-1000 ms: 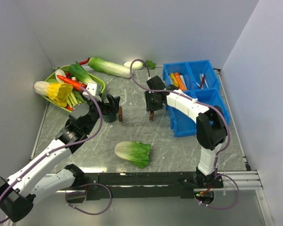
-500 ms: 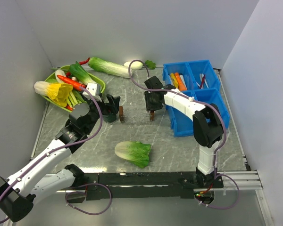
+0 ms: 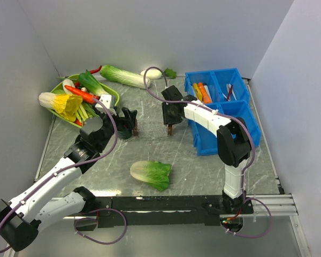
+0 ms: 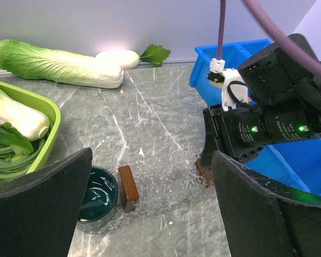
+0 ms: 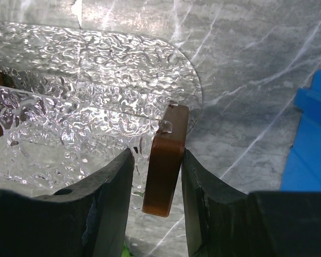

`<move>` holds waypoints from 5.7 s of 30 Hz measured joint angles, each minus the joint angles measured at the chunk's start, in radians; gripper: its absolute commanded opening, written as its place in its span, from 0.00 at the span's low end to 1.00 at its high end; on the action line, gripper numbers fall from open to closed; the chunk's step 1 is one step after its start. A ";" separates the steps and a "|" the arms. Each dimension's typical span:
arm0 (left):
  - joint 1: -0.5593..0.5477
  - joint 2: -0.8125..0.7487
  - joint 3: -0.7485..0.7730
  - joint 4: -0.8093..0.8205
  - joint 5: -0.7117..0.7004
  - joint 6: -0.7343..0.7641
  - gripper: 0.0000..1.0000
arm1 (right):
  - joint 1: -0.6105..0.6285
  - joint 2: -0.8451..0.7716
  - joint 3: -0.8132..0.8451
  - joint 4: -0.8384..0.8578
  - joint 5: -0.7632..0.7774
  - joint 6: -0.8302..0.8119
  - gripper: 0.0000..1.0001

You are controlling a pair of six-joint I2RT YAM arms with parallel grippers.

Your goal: Prepare toiletry sets of a toothbrush and toothpaste on the tray

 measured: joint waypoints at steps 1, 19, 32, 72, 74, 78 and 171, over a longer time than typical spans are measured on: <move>0.000 0.001 0.000 -0.001 0.001 0.000 0.97 | 0.000 0.005 0.000 0.000 0.001 0.002 0.00; 0.000 0.008 0.000 -0.002 0.004 0.000 0.96 | 0.006 0.041 0.011 0.000 0.003 0.014 0.00; 0.000 0.014 0.000 -0.005 0.004 0.000 0.97 | 0.006 0.042 0.011 0.002 0.003 0.021 0.02; 0.000 0.015 0.000 -0.005 0.003 0.000 0.97 | 0.006 0.047 0.051 -0.022 -0.005 0.021 0.62; 0.000 0.015 0.000 -0.005 0.004 0.000 0.96 | 0.006 0.047 0.051 -0.022 -0.005 0.021 0.65; 0.000 0.015 0.000 -0.005 0.003 0.000 0.96 | 0.006 0.042 0.051 -0.023 -0.006 0.021 0.69; 0.193 0.105 0.200 -0.411 -0.005 -0.274 0.96 | -0.489 0.343 0.425 0.134 -0.088 -0.357 0.41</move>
